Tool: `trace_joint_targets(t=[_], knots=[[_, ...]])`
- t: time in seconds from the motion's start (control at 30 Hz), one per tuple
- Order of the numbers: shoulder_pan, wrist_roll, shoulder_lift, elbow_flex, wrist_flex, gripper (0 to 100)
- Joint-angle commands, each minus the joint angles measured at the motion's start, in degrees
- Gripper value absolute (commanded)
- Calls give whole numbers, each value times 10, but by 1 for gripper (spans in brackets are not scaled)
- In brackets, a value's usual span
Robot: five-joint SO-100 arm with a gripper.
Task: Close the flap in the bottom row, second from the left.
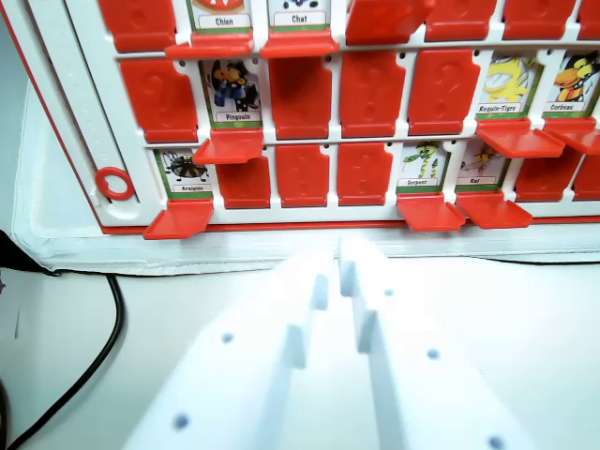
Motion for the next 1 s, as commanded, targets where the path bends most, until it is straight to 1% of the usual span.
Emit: trace_joint_targets(t=[0.0,0.3,0.43,0.63,0.73,0.83,0.97], knots=[[3,5,52,-84,10,0],[-18,22,55,-134,35,0],[-21,24,61,-134,40,0],[-12,19,67,-130,40,0],[1,10,68,-125,40,0],[9,9,69,-123,42,0],[11,12,69,-133,45,0]])
